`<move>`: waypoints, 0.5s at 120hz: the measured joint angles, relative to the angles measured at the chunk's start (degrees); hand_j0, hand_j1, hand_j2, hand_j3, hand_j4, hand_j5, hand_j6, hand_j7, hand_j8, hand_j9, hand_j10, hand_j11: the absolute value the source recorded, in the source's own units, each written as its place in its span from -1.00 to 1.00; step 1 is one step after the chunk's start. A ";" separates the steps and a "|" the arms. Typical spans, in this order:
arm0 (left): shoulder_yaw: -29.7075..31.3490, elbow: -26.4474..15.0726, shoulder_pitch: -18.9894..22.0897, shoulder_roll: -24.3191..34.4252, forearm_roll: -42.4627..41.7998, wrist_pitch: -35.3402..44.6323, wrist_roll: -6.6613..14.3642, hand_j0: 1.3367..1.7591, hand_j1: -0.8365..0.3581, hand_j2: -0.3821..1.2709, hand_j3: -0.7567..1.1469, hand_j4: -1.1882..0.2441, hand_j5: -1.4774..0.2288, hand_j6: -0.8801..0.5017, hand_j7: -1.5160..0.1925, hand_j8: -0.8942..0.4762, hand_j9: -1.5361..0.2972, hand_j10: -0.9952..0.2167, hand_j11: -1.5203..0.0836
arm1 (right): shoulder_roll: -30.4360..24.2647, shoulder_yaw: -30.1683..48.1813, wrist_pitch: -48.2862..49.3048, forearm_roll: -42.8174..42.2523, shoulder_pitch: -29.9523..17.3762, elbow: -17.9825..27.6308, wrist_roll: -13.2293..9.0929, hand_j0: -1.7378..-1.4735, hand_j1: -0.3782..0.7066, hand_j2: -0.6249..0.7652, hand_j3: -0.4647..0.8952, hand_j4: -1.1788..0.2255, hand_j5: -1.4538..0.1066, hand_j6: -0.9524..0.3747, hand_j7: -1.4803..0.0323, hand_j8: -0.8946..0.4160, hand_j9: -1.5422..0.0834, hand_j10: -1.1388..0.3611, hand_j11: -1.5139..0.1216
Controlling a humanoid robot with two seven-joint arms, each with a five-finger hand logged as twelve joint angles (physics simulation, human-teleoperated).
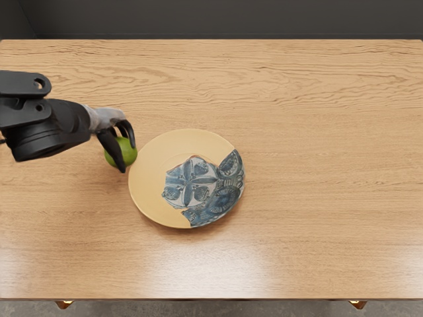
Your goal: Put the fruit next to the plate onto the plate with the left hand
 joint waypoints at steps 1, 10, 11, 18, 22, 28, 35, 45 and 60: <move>-0.26 -0.07 0.04 0.01 -0.02 -0.18 0.00 0.46 -0.14 0.04 -0.21 -0.46 -0.71 -0.07 -0.67 -0.08 -0.64 -0.21 -0.60 | 0.00 0.01 0.00 0.00 0.00 0.00 0.00 -0.40 -0.90 -0.11 -0.32 0.65 0.83 0.40 0.92 0.33 0.86 0.49 0.82; -2.13 -0.60 -0.46 -0.30 -0.84 -1.36 0.01 0.46 -0.10 -0.01 -0.21 -0.47 -0.71 -0.09 -0.66 -0.10 -0.64 -0.25 -0.59 | 0.00 0.16 0.01 -0.01 0.02 0.00 0.00 -0.40 -0.90 -0.11 -0.32 0.65 0.83 0.40 0.92 0.33 0.86 0.49 0.82; -2.29 -0.65 -0.54 -0.40 -0.92 -1.44 0.01 0.46 -0.10 -0.02 -0.21 -0.47 -0.71 -0.09 -0.66 -0.11 -0.64 -0.25 -0.59 | 0.00 0.18 0.01 0.00 0.03 0.00 0.00 -0.40 -0.90 -0.11 -0.32 0.65 0.83 0.40 0.92 0.33 0.86 0.49 0.82; -3.34 -0.97 -0.79 -0.71 -1.46 -1.92 0.00 0.46 -0.12 0.03 -0.21 -0.47 -0.72 -0.09 -0.65 -0.10 -0.64 -0.25 -0.60 | 0.00 0.24 0.01 -0.02 0.03 0.00 0.00 -0.40 -0.90 -0.11 -0.32 0.65 0.83 0.40 0.92 0.33 0.86 0.49 0.82; -3.91 -1.13 -0.86 -0.98 -1.87 -2.20 0.00 0.46 -0.12 0.05 -0.21 -0.47 -0.73 -0.09 -0.65 -0.10 -0.64 -0.24 -0.60 | 0.00 0.26 0.00 -0.01 0.04 0.00 0.00 -0.40 -0.90 -0.11 -0.32 0.65 0.83 0.40 0.92 0.33 0.86 0.49 0.82; -4.95 -1.32 -0.81 -1.65 -2.51 -2.81 0.01 0.46 -0.11 0.04 -0.21 -0.47 -0.73 -0.09 -0.65 -0.11 -0.64 -0.24 -0.60 | 0.00 0.29 0.00 -0.01 0.04 0.00 0.00 -0.40 -0.90 -0.11 -0.32 0.65 0.83 0.40 0.92 0.33 0.86 0.49 0.82; -6.02 -1.45 -0.88 -3.60 -3.26 -3.26 0.02 0.46 -0.10 0.01 -0.21 -0.47 -0.73 -0.10 -0.65 -0.10 -0.64 -0.24 -0.60 | 0.00 0.30 0.01 -0.02 0.04 0.00 0.00 -0.40 -0.90 -0.11 -0.32 0.65 0.83 0.40 0.92 0.33 0.86 0.49 0.82; -7.48 -1.52 -0.88 -6.32 -4.26 -3.54 0.03 0.46 -0.08 -0.03 -0.21 -0.48 -0.74 -0.11 -0.64 -0.12 -0.64 -0.26 -0.59 | 0.00 0.32 0.04 -0.02 0.04 0.00 0.00 -0.40 -0.90 -0.11 -0.32 0.65 0.83 0.40 0.92 0.33 0.86 0.49 0.82; -8.52 -1.06 -0.27 -10.39 -5.15 -3.28 0.03 0.46 -0.09 0.02 -0.21 -0.48 -0.74 -0.11 -0.64 -0.11 -0.64 -0.27 -0.59 | 0.00 0.32 0.05 0.00 0.04 0.00 0.00 -0.40 -0.90 -0.11 -0.32 0.65 0.83 0.40 0.92 0.33 0.86 0.49 0.82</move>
